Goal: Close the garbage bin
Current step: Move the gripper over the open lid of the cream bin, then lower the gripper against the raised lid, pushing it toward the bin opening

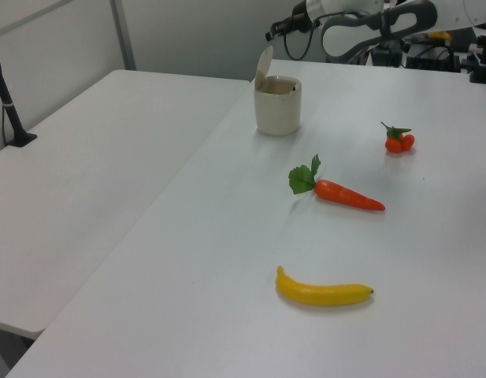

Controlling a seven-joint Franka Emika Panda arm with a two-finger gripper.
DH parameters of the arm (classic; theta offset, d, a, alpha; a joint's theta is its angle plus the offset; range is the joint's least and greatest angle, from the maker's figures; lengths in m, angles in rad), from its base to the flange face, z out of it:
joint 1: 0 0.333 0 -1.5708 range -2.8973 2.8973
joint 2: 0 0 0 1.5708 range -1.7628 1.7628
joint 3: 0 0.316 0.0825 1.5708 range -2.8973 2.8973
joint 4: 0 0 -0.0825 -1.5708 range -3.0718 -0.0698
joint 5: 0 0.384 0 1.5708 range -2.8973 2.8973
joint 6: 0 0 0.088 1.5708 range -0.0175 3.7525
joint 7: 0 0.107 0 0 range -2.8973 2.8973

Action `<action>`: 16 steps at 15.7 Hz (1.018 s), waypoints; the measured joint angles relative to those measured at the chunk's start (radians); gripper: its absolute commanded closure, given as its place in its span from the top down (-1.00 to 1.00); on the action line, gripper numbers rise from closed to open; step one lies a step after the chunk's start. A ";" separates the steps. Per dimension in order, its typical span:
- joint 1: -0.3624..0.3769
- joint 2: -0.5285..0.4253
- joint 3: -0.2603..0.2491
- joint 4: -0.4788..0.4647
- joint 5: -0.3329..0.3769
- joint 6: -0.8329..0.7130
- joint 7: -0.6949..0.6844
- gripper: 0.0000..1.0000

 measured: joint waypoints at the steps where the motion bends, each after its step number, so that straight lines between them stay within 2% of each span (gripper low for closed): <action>1: 0.000 0.006 0.001 0.004 0.000 0.007 0.001 -1.00; 10: 0.004 0.072 0.007 0.091 0.000 0.011 0.036 -1.00; 16: 0.006 0.104 0.007 0.103 0.000 0.013 0.037 -1.00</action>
